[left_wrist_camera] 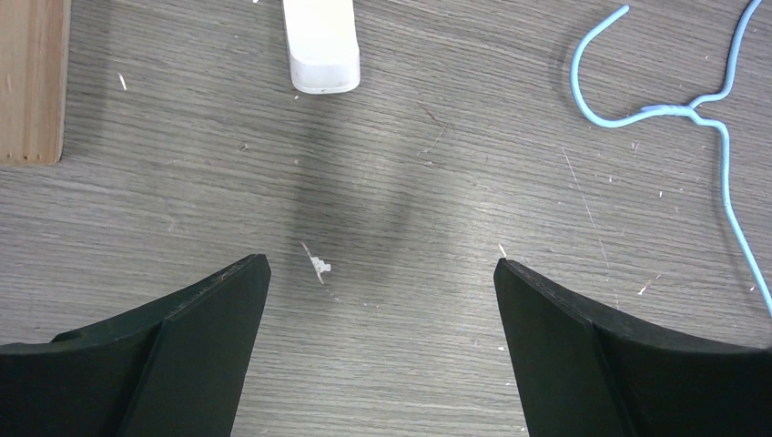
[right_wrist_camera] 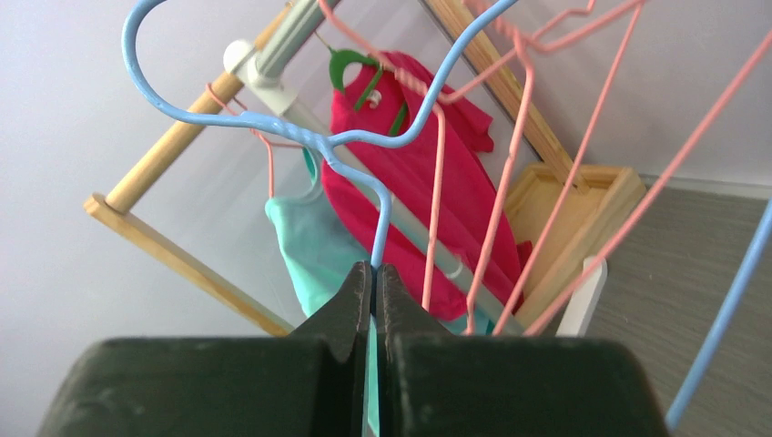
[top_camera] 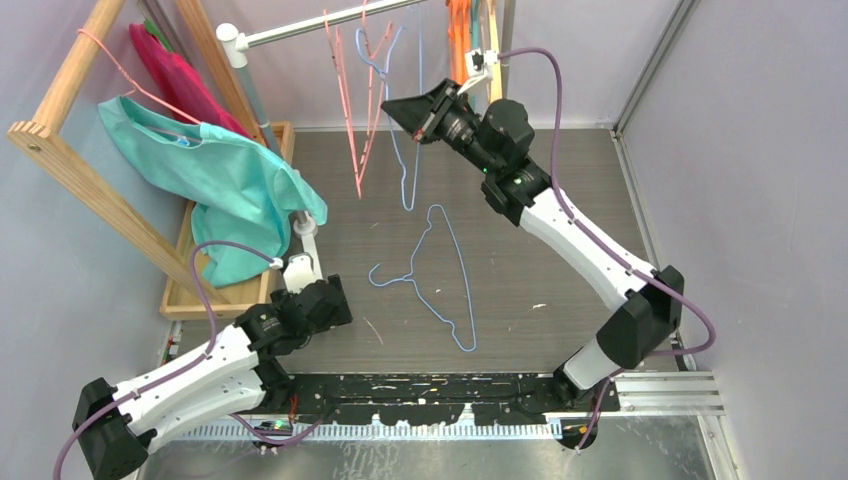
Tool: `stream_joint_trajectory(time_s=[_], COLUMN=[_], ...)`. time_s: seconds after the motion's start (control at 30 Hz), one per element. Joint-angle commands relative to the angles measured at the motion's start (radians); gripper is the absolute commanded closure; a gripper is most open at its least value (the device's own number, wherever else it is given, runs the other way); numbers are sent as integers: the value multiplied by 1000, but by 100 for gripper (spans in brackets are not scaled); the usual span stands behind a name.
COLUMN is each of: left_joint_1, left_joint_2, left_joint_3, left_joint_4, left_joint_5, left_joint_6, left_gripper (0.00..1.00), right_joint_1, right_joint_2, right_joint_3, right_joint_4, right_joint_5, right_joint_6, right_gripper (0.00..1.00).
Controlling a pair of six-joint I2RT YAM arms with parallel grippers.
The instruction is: Organize the hangers
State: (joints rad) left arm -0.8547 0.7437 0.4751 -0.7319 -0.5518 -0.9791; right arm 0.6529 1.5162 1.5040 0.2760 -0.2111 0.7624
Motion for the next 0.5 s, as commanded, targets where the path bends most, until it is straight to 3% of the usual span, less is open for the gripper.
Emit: stream_joint_trajectory(time_s=[0.0, 0.47], left_joint_1=[7, 17], left_joint_2=[5, 16], left_joint_3=[50, 45], left_joint_4=[0, 4], left_joint_5=[-39, -38], left_joint_6=[22, 36], left_gripper=[2, 2], right_joint_1=[-39, -132], right_joint_2=[52, 249], right_joint_3=[146, 288], right_joint_4=[127, 178], right_joint_5=[-118, -130], right_joint_6=[92, 233], right_gripper=[99, 99])
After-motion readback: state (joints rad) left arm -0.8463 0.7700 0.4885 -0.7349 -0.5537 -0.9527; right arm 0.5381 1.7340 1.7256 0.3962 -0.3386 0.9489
